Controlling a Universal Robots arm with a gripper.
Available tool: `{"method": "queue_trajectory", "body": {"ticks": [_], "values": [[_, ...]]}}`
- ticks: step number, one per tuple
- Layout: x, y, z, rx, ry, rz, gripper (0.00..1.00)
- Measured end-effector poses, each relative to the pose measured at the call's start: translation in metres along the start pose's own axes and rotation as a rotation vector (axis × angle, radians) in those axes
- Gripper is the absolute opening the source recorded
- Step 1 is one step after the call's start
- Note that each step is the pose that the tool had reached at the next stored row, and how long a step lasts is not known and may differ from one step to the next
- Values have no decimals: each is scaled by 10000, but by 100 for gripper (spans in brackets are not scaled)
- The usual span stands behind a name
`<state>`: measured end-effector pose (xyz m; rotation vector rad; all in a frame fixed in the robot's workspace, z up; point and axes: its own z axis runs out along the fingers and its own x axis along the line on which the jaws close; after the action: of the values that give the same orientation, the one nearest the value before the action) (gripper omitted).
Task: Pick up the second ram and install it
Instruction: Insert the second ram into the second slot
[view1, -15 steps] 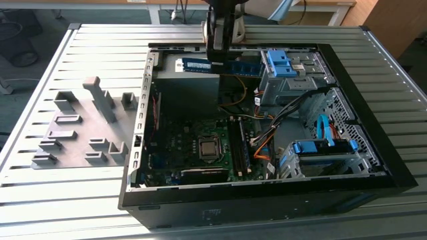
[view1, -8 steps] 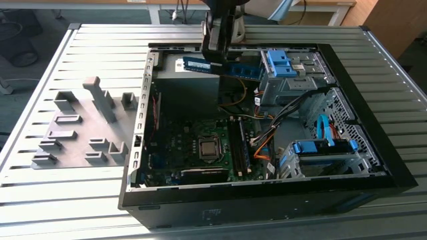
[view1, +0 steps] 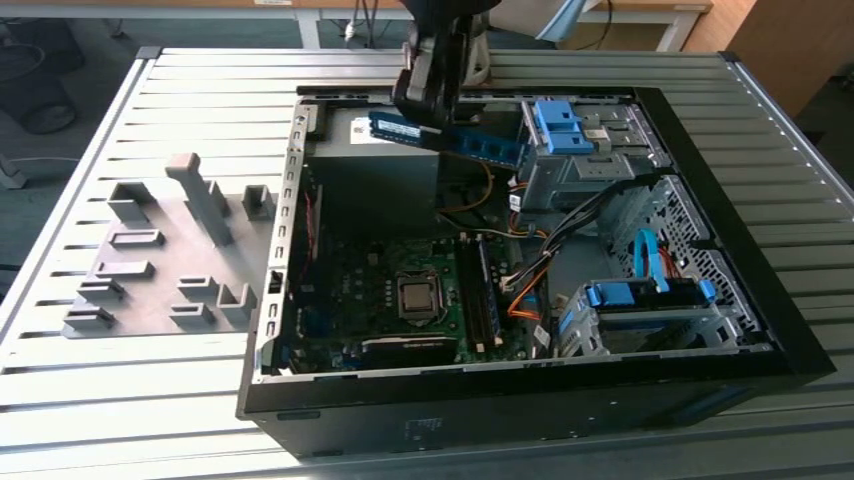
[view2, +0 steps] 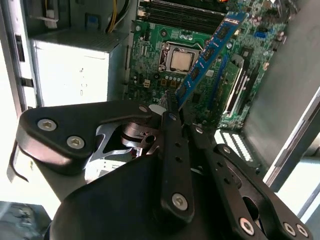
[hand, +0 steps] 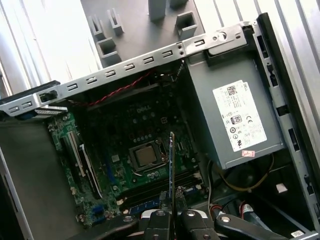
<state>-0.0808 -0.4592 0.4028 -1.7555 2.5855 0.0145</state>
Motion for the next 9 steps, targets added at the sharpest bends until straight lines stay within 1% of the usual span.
{"method": "queue_trajectory", "body": {"ticks": [3,9], "values": [[0,0,5,13,10,456,15],[0,0,19,34,17,1544,15]]}}
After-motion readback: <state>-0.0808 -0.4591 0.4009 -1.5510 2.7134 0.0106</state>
